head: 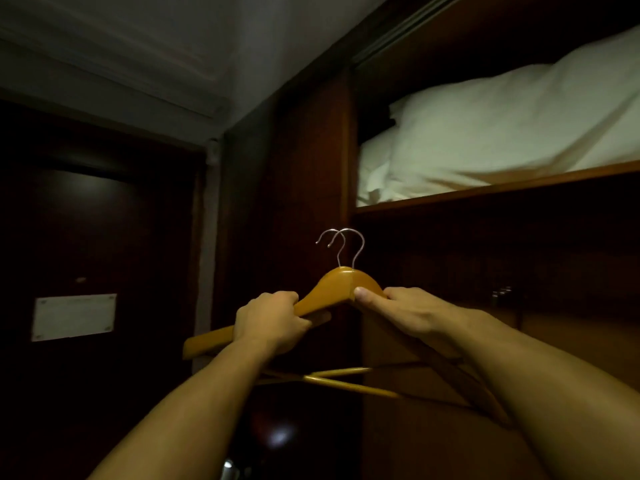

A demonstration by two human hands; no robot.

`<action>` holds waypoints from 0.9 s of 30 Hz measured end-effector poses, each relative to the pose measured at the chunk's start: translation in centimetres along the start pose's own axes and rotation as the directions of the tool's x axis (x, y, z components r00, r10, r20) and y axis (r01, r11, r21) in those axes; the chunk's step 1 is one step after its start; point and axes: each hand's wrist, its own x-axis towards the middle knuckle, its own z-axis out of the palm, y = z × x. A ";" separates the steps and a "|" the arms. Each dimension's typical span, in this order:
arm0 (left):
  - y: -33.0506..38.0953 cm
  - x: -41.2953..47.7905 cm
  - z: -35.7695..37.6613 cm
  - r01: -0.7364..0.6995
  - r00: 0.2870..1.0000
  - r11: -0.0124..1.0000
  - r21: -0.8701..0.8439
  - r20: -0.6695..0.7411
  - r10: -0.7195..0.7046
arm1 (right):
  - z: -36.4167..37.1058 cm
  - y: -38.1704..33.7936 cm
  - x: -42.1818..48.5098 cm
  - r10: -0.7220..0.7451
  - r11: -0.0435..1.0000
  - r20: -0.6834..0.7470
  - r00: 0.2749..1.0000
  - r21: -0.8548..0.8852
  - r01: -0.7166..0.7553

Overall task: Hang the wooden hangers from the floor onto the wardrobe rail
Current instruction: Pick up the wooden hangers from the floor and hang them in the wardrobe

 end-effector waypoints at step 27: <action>24.9 6.4 20.2 -0.489 0.851 0.841 -0.232 0.086 0.519 | -10.5 25.2 -9.7 0.634 0.767 -0.140 0.760 -0.003 -0.641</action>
